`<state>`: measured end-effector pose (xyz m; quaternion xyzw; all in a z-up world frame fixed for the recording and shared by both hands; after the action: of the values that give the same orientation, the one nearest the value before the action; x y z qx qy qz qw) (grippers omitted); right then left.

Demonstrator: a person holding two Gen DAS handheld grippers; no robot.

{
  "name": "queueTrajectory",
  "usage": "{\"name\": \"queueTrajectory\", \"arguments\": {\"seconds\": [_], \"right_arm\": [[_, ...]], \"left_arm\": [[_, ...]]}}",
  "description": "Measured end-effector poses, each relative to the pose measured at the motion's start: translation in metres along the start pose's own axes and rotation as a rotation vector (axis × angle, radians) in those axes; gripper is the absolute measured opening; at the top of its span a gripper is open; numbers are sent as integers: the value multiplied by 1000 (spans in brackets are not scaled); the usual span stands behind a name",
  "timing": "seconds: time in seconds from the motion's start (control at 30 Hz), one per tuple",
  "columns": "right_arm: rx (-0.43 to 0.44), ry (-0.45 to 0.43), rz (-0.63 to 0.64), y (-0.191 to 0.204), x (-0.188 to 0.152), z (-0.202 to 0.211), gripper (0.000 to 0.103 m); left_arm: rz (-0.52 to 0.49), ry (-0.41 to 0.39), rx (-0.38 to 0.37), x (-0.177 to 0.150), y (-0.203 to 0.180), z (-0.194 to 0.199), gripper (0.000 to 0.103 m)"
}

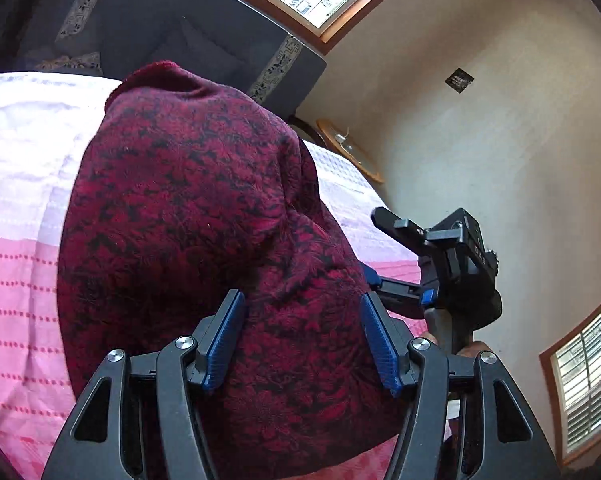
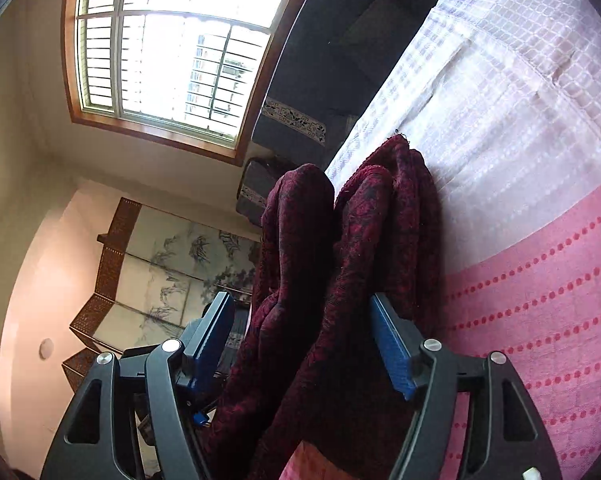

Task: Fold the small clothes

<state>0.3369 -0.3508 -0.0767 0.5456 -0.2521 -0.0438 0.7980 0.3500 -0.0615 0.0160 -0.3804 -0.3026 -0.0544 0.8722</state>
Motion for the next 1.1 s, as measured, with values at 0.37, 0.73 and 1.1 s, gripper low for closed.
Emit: {"name": "queueTrajectory", "arguments": {"seconds": [0.37, 0.73, 1.1], "right_arm": [[-166, -63, 157, 34, 46, 10, 69], [-299, 15, 325, 71, 35, -54, 16], [-310, 2, 203, 7, 32, -10, 15]], "left_arm": [[-134, -27, -59, -23, -28, -31, 62], [-214, -142, 38, -37, -46, 2, 62], [-251, -196, 156, -50, -22, 2, 77]]}}
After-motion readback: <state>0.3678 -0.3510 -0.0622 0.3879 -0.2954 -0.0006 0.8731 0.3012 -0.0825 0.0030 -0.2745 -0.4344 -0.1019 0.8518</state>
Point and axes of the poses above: each gripper's, at about its wrist camera, not at the fingertips, and z roughly against the way its jaws point, y to its left, x to its top, the point moved 1 cm from there along -z, roughly the way its jaws point, and after that the axes turned 2 degrees about x, right-handed, at the moved point
